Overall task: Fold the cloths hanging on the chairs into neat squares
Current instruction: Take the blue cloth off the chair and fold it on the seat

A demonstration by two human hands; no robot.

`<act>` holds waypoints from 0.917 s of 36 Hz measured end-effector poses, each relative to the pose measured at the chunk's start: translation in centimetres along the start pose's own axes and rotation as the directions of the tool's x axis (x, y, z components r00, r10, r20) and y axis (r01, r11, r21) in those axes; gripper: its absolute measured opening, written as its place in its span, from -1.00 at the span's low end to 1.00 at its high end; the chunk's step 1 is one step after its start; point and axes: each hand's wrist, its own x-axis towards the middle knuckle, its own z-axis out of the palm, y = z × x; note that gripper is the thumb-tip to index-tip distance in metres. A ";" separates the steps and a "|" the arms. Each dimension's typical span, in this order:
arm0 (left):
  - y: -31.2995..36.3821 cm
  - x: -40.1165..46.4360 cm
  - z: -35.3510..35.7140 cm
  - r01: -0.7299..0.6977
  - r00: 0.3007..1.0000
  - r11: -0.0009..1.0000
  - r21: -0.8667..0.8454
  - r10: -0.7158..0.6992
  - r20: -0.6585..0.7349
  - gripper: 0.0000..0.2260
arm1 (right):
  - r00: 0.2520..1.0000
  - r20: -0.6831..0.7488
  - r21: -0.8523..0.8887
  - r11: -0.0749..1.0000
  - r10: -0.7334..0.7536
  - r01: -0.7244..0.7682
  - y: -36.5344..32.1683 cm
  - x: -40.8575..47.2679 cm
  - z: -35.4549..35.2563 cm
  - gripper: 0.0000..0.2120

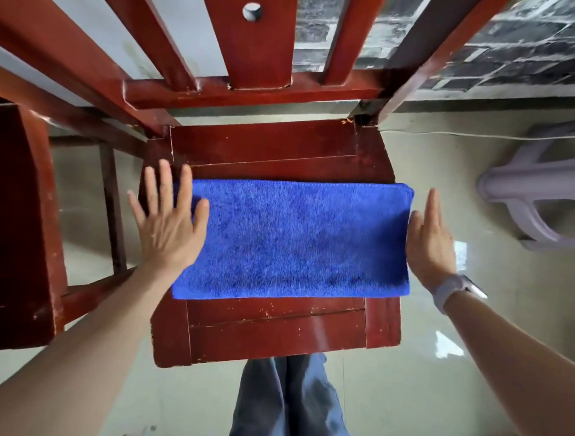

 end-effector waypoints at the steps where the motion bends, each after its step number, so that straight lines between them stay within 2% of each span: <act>1: 0.2 -0.4 -0.2 0.013 1.000 1.000 -0.005 -0.013 -0.016 -0.42 | 0.999 -0.011 0.097 0.994 0.045 -0.044 0.1 -0.5 -0.5 -0.54; 3: 1.2 -1.7 -0.5 -0.037 0.998 0.999 0.003 0.037 -0.043 -0.45 | 0.994 -0.016 0.201 0.975 0.104 -0.098 -0.1 -1.7 -0.9 -0.60; 5: 2.7 -3.5 -0.1 -0.152 0.987 0.988 0.019 0.152 -0.046 -0.48 | 0.991 0.018 0.267 0.955 0.131 -0.131 -0.4 -2.7 -0.8 -0.64; 9: 6.3 -7.0 1.6 -0.338 0.941 0.940 0.046 0.337 0.024 -0.52 | 0.989 0.039 0.309 0.940 0.142 -0.147 -0.9 -3.1 -0.1 -0.74; 15: 8.1 -8.1 3.7 -0.281 0.956 0.957 0.072 0.273 0.110 -0.52 | 0.964 0.041 0.338 0.904 0.263 -0.261 -1.7 -2.5 0.1 -0.78; 21: 7.9 -8.0 3.1 -0.311 0.944 0.949 0.059 0.301 0.133 -0.50 | 0.960 0.007 0.325 0.907 0.280 -0.267 -2.6 -3.2 -0.9 -0.79; 23: 7.6 -7.9 2.5 -0.305 0.943 0.952 -0.021 0.305 0.130 -0.52 | 0.970 0.017 0.336 0.912 0.243 -0.235 -3.8 -3.9 -1.9 -0.80; 25: 7.2 -7.8 1.6 -0.260 0.956 0.938 -0.230 0.284 0.076 -0.58 | 0.981 0.059 0.343 0.920 0.183 -0.192 -5.3 -4.7 -2.9 -0.85; 27: 7.0 -8.1 -0.1 -0.138 0.987 0.838 -0.528 0.160 -0.003 -0.68 | 0.987 0.110 0.379 0.914 0.113 -0.147 -7.3 -5.7 -3.7 -0.86; 29: 6.6 -8.7 -1.9 0.105 0.994 0.633 -0.767 -0.045 0.100 -0.83 | 0.982 0.180 0.450 0.882 0.061 -0.137 -9.9 -6.8 -3.7 -0.80; 31: 5.9 -9.1 -3.2 0.381 0.924 0.282 -0.881 -0.129 0.359 -0.89 | 0.960 0.278 0.527 0.834 0.016 -0.167 -12.9 -7.8 -3.0 -0.79; 33: 5.0 -9.4 -4.1 0.552 0.821 -0.097 -0.828 -0.110 0.560 -0.86 | 0.922 0.383 0.562 0.807 -0.059 -0.182 -16.3 -8.8 -1.7 -0.79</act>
